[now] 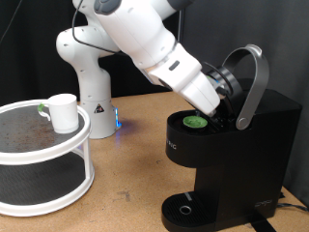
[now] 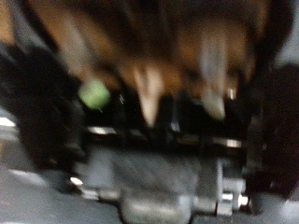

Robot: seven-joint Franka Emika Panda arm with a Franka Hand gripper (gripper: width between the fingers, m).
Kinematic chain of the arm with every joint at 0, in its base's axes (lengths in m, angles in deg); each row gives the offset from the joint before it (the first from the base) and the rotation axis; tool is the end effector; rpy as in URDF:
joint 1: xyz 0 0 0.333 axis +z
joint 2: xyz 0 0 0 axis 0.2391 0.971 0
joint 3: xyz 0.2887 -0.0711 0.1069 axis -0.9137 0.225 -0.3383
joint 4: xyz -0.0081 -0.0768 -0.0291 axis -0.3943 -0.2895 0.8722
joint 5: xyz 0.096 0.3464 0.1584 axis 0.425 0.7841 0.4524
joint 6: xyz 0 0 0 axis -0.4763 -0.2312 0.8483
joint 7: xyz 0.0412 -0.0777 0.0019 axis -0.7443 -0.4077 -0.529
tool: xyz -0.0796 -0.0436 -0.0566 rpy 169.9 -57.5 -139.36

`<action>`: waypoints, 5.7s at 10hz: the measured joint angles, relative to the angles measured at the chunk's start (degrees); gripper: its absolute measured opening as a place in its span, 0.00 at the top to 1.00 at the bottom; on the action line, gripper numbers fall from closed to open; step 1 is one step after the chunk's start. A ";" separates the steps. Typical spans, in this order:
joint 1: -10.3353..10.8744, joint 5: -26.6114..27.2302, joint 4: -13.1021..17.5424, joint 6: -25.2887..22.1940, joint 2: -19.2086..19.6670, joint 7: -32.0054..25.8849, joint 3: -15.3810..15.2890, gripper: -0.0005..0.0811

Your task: Make a cup of coffee with the keurig machine

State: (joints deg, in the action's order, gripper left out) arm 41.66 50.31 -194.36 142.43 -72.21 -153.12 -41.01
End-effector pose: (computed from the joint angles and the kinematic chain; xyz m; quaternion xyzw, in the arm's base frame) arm 0.5136 0.0511 0.3995 -0.8506 -0.3932 -0.1239 0.3265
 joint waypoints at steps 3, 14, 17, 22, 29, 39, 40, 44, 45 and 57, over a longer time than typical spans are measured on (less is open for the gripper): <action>-0.69 -0.48 -0.42 -2.13 -2.58 -0.20 0.70 0.01; -2.34 5.53 1.98 -7.43 -12.52 0.54 4.22 0.01; -1.14 11.74 2.63 -6.55 -12.52 -0.89 3.32 0.01; 1.08 10.46 7.12 -3.60 -10.34 7.52 -2.69 0.01; 1.26 10.47 8.18 -2.80 -9.01 8.04 -4.86 0.01; 3.10 9.80 9.20 6.98 -4.40 15.08 -13.71 0.01; 3.16 10.05 9.36 7.46 -3.90 15.08 -14.24 0.01; 3.20 9.27 9.52 8.21 -3.15 15.46 -15.16 0.50; 3.20 8.17 9.51 8.20 -2.80 16.01 -15.23 0.72; 0.67 6.13 8.54 2.75 -3.34 11.57 -12.04 0.99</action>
State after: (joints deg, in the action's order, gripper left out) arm 42.32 56.44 -185.82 145.18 -75.55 -141.55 -53.05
